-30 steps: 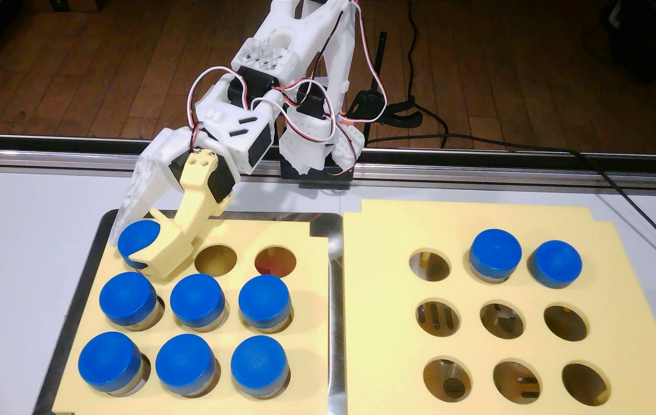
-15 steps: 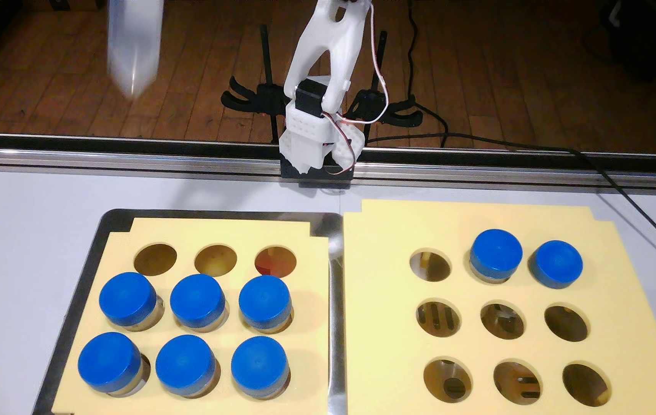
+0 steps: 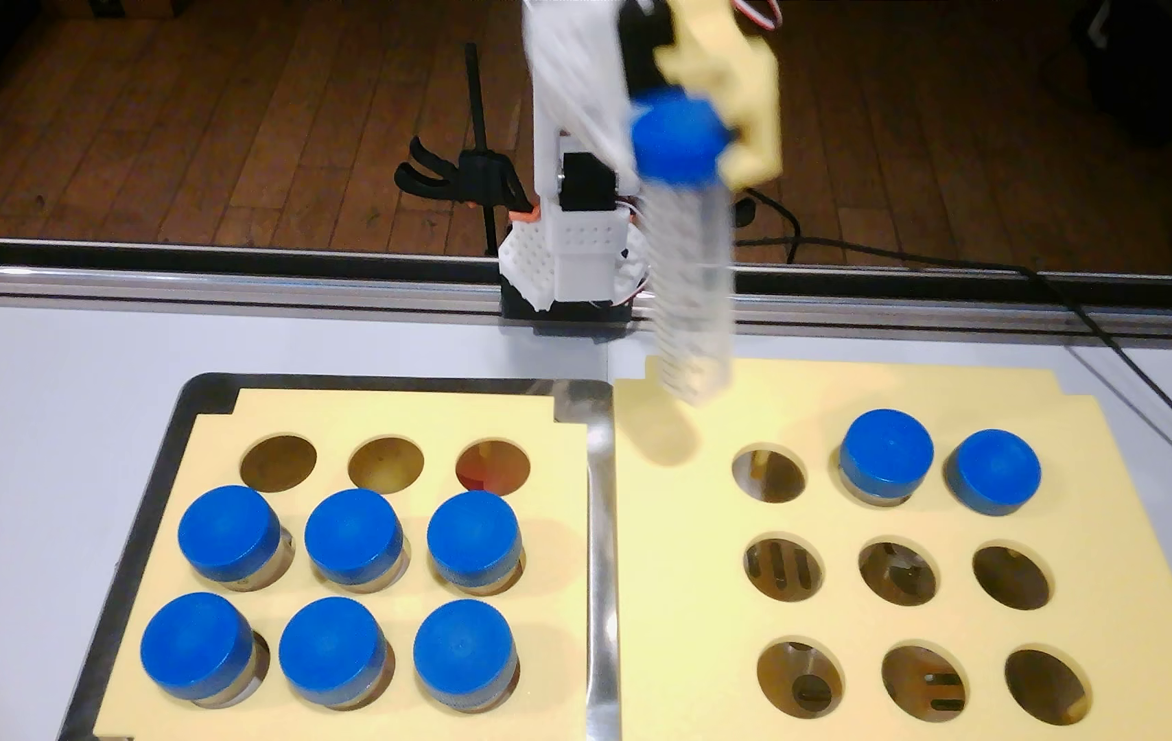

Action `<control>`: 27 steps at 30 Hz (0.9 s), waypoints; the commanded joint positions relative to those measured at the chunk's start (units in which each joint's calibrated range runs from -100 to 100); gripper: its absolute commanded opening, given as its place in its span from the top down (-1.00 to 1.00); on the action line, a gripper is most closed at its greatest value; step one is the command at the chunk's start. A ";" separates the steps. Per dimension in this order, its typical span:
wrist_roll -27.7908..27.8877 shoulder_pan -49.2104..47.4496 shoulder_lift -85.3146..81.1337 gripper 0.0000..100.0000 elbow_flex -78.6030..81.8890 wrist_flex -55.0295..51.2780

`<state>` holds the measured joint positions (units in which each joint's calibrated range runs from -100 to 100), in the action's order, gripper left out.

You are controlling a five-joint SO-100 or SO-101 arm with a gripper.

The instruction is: Move the test tubes

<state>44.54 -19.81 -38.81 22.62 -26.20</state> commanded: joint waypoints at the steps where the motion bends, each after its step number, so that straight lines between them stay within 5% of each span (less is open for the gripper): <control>1: -0.24 -2.31 -0.22 0.71 1.93 1.36; 20: -1.60 -9.57 9.33 0.71 6.20 1.26; 27: -6.09 -16.47 9.42 0.70 21.73 0.88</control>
<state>41.93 -32.72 -29.07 40.33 -26.01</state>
